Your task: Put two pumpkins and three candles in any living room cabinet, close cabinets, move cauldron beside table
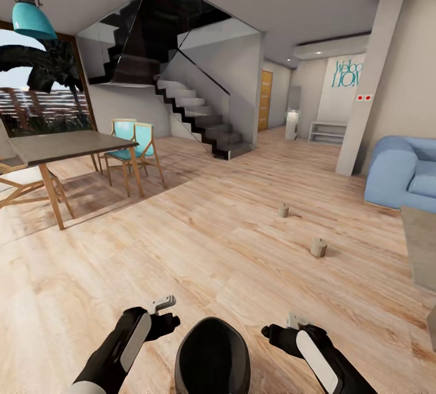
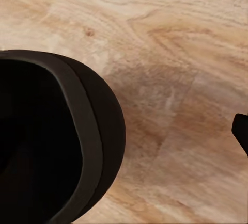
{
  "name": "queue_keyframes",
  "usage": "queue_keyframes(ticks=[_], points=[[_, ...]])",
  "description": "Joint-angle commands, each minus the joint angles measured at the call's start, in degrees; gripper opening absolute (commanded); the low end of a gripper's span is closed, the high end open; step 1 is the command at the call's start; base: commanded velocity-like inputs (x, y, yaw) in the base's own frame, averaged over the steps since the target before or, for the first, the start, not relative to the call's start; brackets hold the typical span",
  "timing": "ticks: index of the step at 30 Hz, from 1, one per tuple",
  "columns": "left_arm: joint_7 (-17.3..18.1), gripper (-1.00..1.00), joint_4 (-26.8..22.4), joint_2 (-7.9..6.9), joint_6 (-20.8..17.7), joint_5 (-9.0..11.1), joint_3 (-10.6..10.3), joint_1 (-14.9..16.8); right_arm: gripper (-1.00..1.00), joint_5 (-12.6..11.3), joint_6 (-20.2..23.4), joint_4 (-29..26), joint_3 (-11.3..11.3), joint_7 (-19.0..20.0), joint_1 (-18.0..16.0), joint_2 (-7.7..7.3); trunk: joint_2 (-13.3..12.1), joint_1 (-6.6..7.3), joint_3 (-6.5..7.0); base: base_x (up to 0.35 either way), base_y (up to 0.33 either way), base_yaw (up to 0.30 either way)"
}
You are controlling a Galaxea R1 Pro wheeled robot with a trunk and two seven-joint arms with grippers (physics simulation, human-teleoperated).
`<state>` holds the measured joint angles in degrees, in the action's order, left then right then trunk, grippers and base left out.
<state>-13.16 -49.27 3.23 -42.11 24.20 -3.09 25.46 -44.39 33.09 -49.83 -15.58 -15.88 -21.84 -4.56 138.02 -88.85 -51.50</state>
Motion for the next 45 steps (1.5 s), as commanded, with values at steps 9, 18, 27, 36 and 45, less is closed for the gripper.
queue_keyframes(ticks=[9, 18, 27, 36, 45], points=[[-1.41, 1.00, 0.31, 0.36, -0.17, 0.67, -0.16, 0.66, 1.00, -0.53, 0.04, 0.00, -0.31, 2.41, -0.04, 0.04, 3.65, -1.97, -1.68, 0.000, 0.000, 0.000], [-1.36, 1.00, 0.31, 0.41, -0.08, 0.67, -0.14, 0.73, 1.00, -0.44, -0.49, -0.02, -0.99, 2.52, -0.13, 0.26, 5.28, -2.96, -3.51, 0.000, 0.000, 0.000], [-1.19, 1.00, 0.31, 0.37, -0.14, 0.83, -0.13, 0.73, 1.00, -0.52, -0.54, 6.19, -1.20, 7.21, -3.80, 2.46, 5.40, -3.19, -5.51, 0.000, 0.000, 0.000], [-1.17, 1.00, 0.35, 0.33, -0.12, 0.94, -0.08, 0.73, 1.00, -0.36, -0.72, 9.87, -1.46, 11.59, -5.03, 3.09, 5.52, -3.42, -7.50, 0.000, 0.000, 0.000], [-1.17, 1.00, 1.61, 0.46, 0.32, 0.70, -0.16, 0.73, 1.00, 0.99, -1.55, 9.85, -2.50, 12.06, -5.05, 3.22, 5.63, -3.63, -9.27, 0.000, 0.000, 0.000]])
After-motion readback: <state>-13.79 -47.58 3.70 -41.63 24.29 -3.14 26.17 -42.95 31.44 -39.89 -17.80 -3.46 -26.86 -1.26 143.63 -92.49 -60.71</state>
